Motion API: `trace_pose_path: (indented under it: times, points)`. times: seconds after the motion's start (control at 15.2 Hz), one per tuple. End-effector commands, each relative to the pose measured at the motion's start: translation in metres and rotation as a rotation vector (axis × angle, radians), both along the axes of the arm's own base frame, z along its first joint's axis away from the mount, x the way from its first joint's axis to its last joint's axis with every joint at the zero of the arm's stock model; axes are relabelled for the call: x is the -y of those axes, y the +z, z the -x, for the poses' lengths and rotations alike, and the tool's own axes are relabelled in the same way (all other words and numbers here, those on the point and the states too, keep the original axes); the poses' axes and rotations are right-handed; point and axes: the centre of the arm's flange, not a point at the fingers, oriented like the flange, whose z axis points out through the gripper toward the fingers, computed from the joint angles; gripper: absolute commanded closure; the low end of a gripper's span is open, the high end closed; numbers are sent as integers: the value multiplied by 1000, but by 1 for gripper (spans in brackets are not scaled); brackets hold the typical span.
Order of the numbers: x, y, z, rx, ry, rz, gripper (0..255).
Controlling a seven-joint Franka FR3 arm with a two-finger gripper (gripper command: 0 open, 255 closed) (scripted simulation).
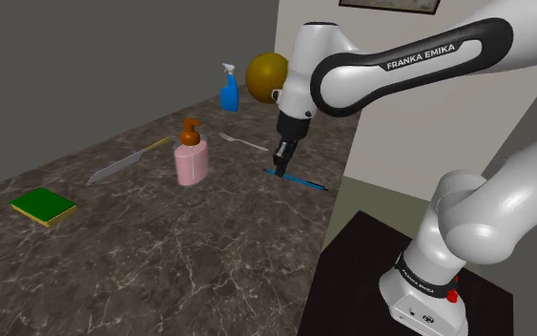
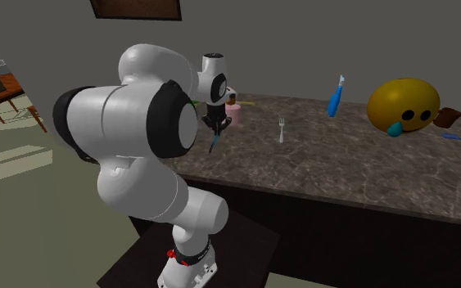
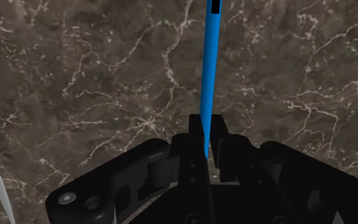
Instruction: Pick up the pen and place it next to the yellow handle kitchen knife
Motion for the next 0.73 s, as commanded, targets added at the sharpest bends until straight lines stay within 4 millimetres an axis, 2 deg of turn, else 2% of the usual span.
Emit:
trace_pose_path:
  times: [0.0,0.66]
  points:
    - [-1,3,-13,0,0,0,255]
    - [-7,4,-145,0,0,0,255]
